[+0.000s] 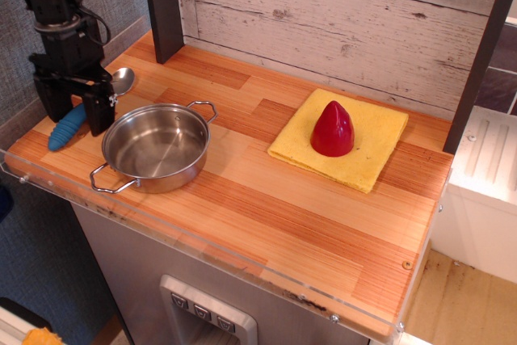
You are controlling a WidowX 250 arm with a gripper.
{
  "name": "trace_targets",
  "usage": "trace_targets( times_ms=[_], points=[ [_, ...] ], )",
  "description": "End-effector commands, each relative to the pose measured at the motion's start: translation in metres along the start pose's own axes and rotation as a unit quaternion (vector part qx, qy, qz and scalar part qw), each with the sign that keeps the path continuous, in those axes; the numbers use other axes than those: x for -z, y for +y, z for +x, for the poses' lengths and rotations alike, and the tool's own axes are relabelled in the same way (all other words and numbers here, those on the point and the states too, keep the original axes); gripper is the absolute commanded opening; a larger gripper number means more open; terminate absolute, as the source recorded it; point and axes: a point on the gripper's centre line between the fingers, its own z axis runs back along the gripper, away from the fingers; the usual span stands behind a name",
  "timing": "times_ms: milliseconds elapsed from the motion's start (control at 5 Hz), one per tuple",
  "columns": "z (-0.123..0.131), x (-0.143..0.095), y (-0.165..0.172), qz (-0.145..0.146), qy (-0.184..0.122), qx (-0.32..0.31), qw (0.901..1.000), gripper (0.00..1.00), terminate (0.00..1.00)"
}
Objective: Put the spoon to the left of the pot.
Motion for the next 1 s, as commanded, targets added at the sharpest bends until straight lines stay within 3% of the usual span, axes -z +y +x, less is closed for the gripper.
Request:
trace_targets(
  times_ms=[0, 400, 600, 800],
  points=[
    [-0.016, -0.077, -0.019, 0.03, -0.08, 0.047, 0.9952, 1.0, 0.0],
    [-0.009, -0.091, -0.048, 0.021, -0.092, 0.046, 0.9945, 1.0, 0.0],
    [-0.009, -0.094, -0.05, 0.02, -0.047, 0.051, 0.9974, 1.0, 0.0],
    [-0.009, -0.094, -0.05, 0.02, -0.047, 0.051, 0.9974, 1.0, 1.0]
  ],
)
